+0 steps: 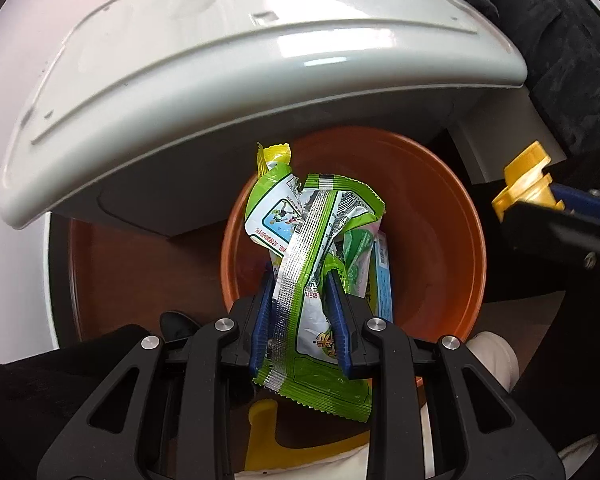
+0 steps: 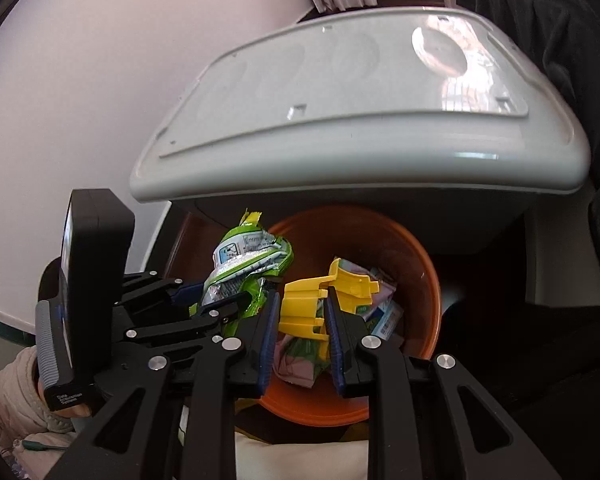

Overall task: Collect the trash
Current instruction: 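Carry the yellow piece and green pouch over the orange bucket, then open both grippers to drop the pouch and yellow piece into the bucket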

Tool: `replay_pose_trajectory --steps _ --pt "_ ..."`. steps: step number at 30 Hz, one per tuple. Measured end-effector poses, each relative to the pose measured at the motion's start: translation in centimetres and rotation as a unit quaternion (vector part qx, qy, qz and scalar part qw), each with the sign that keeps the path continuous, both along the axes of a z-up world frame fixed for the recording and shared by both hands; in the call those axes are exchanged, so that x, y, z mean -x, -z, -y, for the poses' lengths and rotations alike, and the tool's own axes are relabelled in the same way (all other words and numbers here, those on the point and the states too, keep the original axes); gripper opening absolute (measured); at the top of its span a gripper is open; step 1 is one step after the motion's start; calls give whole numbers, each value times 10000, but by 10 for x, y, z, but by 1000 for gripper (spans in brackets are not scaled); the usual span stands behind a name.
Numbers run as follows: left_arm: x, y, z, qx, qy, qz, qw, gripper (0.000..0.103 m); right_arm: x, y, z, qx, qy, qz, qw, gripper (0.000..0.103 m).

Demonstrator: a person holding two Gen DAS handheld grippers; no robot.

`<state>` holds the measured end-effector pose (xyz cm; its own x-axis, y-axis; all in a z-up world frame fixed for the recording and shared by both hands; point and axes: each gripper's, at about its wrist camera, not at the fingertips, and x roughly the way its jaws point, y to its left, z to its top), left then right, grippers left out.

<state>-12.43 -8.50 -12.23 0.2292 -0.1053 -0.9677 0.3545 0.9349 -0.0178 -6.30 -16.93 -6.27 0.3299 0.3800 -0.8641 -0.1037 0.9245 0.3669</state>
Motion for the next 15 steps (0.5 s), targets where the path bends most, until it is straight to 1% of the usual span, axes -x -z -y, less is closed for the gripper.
replay_pose_trajectory --steps 4,10,15 --pt "-4 6 -1 -35 -46 -111 9999 26 -3 6 1 -5 110 -93 9999 23" --pt "-5 7 -5 -116 -194 -104 9997 26 -5 9 1 5 405 -147 9991 23" --pt "-11 15 7 -228 -290 -209 9991 26 -10 21 -2 78 483 -290 9984 23"
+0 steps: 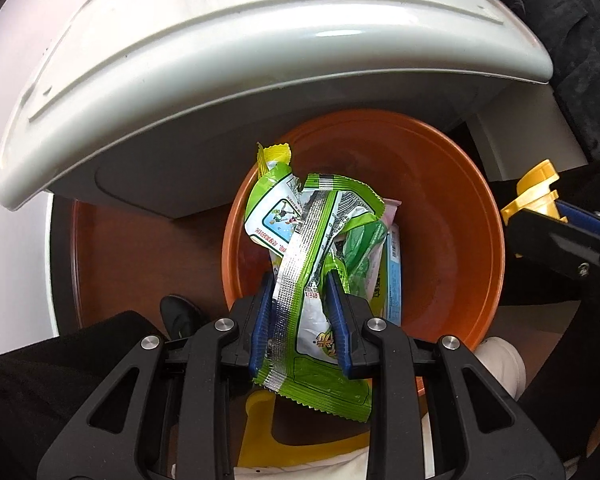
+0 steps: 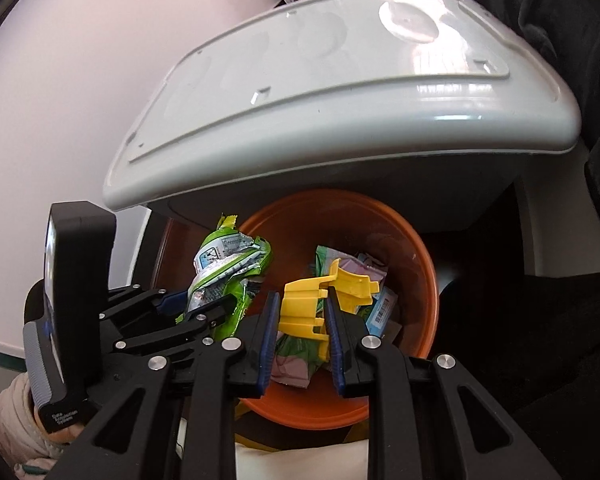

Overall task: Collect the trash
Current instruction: 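Open both grippers to drop the pouch and yellow piece into the bucket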

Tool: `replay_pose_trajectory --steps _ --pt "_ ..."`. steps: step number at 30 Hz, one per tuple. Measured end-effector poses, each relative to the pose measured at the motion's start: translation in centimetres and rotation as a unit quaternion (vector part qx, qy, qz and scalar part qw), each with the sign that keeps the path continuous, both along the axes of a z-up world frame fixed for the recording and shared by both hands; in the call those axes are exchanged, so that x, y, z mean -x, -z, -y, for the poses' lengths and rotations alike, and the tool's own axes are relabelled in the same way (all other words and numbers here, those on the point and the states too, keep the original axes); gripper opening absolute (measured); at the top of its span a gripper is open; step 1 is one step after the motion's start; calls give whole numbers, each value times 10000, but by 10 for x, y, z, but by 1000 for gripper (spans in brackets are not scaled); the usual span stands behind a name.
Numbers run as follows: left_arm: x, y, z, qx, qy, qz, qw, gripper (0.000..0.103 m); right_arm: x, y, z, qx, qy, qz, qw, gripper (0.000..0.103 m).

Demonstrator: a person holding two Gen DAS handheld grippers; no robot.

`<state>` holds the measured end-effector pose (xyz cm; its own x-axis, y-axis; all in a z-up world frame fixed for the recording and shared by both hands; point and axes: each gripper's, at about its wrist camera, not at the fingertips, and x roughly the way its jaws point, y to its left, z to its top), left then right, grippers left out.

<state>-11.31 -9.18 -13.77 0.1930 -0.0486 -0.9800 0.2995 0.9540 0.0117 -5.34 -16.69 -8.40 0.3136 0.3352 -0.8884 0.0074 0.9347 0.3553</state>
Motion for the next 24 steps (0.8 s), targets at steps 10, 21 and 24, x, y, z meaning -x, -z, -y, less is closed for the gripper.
replay_pose_trajectory --steps 10,21,24 --pt "-4 10 5 50 -135 -171 9998 26 -13 22 1 -22 173 -273 9995 23" --pt "-7 15 7 76 -127 -320 9994 27 -20 28 -2 16 238 -438 9988 24" --pt "-6 17 9 38 -120 -291 9995 29 -19 30 0 -40 264 -494 9984 36"
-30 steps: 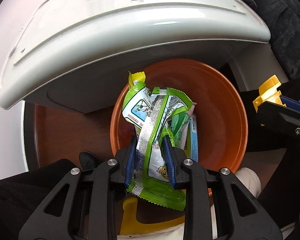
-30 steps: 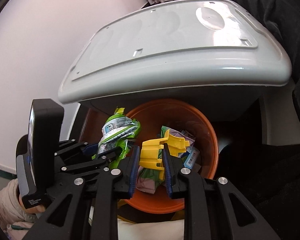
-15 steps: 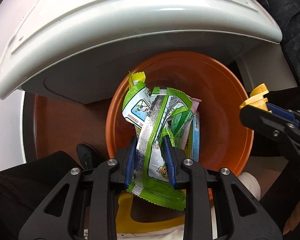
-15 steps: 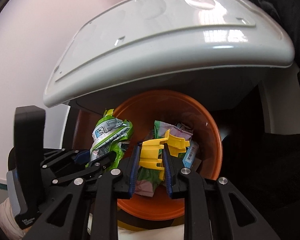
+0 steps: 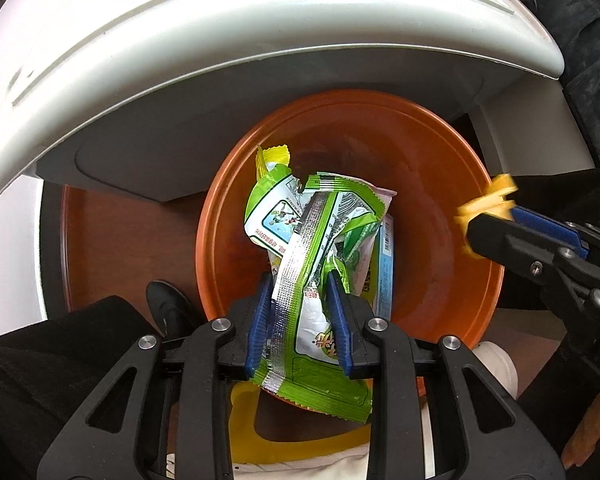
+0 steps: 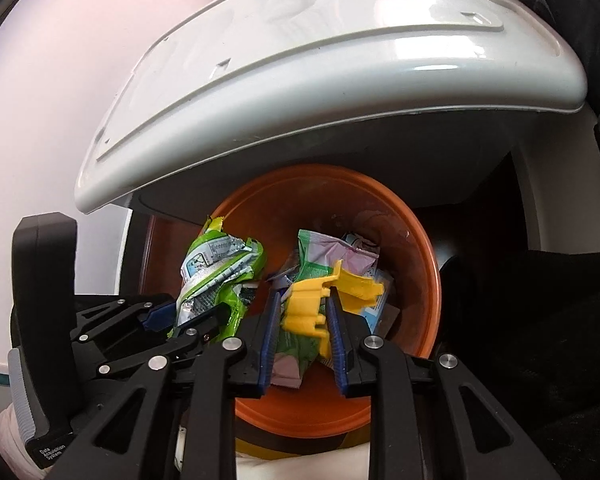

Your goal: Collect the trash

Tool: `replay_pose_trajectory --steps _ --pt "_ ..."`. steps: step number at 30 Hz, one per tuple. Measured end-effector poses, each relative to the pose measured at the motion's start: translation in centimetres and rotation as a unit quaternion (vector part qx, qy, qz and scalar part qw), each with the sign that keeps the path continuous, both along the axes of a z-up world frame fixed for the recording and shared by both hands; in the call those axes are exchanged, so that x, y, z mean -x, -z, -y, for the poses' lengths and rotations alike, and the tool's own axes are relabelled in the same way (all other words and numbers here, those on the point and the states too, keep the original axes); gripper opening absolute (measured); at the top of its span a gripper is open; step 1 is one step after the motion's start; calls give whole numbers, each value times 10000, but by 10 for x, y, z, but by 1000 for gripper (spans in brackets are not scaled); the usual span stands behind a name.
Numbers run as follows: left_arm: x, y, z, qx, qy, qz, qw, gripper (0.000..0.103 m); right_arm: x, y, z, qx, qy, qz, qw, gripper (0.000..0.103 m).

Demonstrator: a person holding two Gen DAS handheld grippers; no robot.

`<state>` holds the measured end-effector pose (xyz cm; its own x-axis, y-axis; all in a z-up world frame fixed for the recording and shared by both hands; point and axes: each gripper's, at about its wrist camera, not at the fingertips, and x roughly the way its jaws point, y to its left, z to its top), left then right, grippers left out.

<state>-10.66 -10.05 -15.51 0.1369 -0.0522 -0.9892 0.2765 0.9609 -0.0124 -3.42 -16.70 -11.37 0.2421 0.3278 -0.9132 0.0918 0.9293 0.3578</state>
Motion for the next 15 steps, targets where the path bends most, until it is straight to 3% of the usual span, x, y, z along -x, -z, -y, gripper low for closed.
replay_pose_trajectory --steps 1,2,4,8,10,13,15 --pt "0 0 1 -9 7 11 10000 30 -1 1 2 -13 49 -17 10000 47" --pt "0 0 1 -36 8 21 10000 31 0 2 2 16 73 -20 10000 49" --pt "0 1 3 -45 0 -6 10000 39 0 3 4 34 139 -24 9999 49" --pt "0 2 1 -74 -46 -6 10000 45 1 3 4 23 159 -22 9999 49" --pt "0 1 -1 -90 -63 19 9999 59 1 2 3 40 156 -11 9999 49" --pt "0 -3 -3 -34 -104 62 9999 70 2 0 6 35 190 13 9998 49" --pt "-1 -5 -5 -2 -145 83 9999 70 3 -3 8 0 232 28 9997 50"
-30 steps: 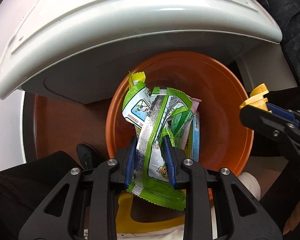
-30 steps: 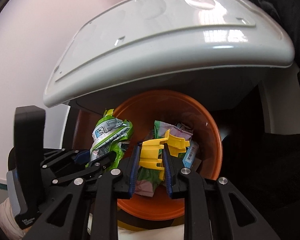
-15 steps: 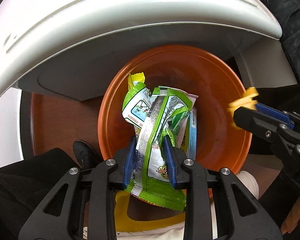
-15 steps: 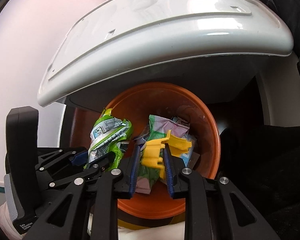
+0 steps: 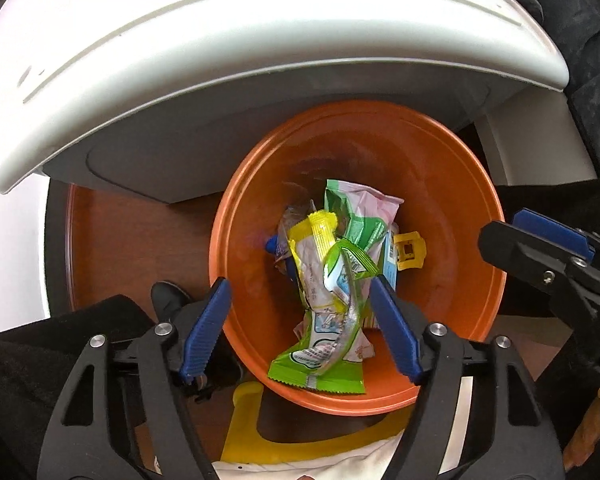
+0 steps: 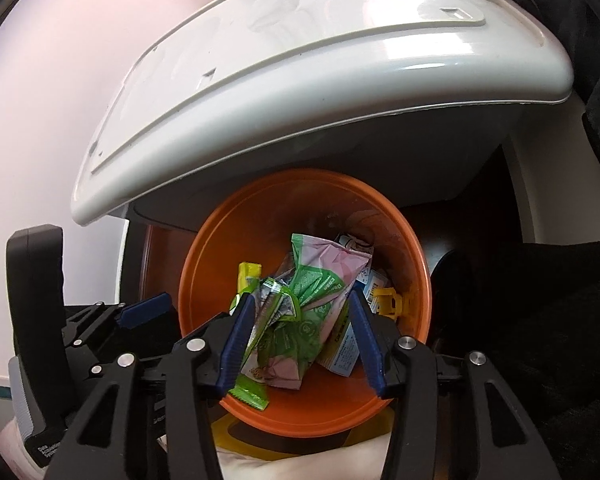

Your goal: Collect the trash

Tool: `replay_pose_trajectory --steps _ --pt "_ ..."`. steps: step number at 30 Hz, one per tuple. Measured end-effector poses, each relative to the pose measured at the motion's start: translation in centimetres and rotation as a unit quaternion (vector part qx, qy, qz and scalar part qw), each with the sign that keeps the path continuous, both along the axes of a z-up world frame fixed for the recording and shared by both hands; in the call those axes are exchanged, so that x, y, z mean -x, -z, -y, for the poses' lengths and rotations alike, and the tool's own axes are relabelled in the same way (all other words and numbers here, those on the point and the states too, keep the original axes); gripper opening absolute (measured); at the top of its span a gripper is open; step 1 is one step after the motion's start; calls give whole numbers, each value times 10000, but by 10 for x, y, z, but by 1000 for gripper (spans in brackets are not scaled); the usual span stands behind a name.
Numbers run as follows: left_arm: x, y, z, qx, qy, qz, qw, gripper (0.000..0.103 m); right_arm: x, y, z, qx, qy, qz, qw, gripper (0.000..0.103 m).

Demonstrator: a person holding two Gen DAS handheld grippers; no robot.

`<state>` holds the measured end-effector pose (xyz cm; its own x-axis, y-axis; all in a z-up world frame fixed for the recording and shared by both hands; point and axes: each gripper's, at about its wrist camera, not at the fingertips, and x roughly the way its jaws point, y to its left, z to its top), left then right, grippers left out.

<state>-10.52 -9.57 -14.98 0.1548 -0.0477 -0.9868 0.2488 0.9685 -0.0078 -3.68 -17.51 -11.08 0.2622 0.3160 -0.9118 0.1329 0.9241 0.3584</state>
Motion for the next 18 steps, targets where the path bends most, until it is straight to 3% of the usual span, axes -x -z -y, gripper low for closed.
replay_pose_trajectory --steps 5,18 --pt "-2 -11 -4 99 -61 92 9999 72 2 -13 2 20 25 147 9999 59" --pt "-12 -76 -15 242 -256 1137 9929 79 -1 -68 3 251 133 891 9956 85"
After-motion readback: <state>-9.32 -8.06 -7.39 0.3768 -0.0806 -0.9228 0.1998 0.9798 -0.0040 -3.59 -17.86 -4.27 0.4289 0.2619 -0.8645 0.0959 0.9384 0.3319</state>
